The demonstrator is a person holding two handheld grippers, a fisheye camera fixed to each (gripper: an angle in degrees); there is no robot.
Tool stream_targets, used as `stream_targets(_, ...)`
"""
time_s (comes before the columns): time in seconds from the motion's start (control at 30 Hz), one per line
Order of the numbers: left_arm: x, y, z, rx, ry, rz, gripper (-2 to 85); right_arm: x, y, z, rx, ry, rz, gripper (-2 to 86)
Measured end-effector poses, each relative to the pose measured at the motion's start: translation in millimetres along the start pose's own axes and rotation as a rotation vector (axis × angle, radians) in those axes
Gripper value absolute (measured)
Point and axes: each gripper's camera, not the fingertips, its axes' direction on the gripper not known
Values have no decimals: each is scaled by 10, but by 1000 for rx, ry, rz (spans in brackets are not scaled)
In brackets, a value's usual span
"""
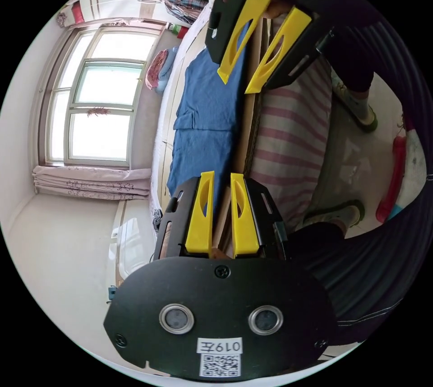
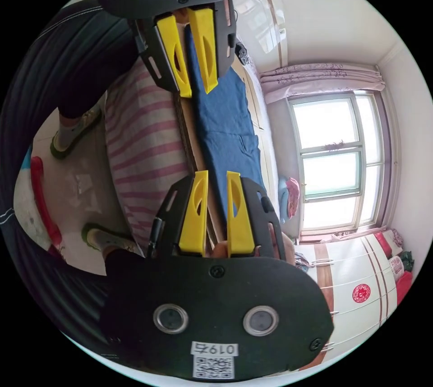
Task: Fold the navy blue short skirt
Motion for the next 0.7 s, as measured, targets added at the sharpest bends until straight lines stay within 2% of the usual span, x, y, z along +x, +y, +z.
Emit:
stream_targets(0.27,7,30,-121,34,4,-30,7,-327,69,332,14,43,-51,-3)
stream_targets(0.5,-36,146,-189,46,47,-35,6,-418,161,524,20,26,-41,-8)
stream_targets(0.7,-25,240,-305,56,-16,-86,6,-543,258,669,-1,111,-50,15)
